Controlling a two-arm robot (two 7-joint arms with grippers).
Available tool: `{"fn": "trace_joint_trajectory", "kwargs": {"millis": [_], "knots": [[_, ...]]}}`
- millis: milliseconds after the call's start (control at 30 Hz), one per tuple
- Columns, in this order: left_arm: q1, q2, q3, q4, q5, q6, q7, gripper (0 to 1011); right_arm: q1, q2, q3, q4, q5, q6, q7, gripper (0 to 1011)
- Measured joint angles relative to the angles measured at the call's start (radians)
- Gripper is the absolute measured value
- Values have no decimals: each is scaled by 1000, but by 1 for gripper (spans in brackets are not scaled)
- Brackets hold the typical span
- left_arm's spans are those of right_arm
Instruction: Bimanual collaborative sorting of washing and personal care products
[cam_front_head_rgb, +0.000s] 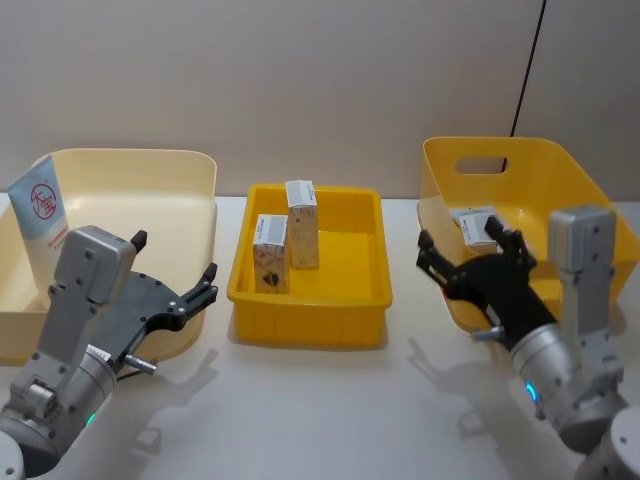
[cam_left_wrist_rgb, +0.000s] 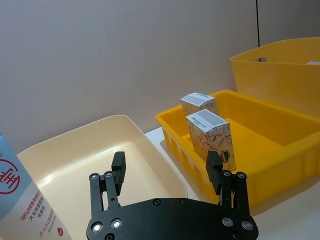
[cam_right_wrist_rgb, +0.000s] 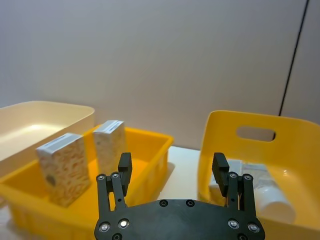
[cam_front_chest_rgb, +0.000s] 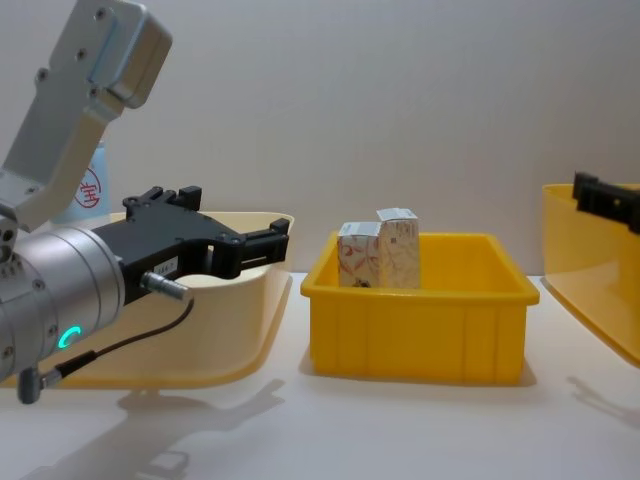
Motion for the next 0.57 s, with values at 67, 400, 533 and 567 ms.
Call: {"fn": "trace_joint_trajectory", "kwargs": {"millis": [67, 400, 533, 567], "knots": [[0, 0, 0, 0, 0, 0, 0, 1003, -22, 17, -15, -18, 14, -4, 4, 1001], [0, 0, 0, 0, 0, 0, 0, 1003, -86, 65, -60, -67, 55, -15, 14, 1001], [0, 0, 0, 0, 0, 0, 0, 1003, -92, 69, -64, -72, 59, -16, 15, 1001], [0, 0, 0, 0, 0, 0, 0, 1003, -92, 69, -64, -72, 59, -16, 15, 1001]]}}
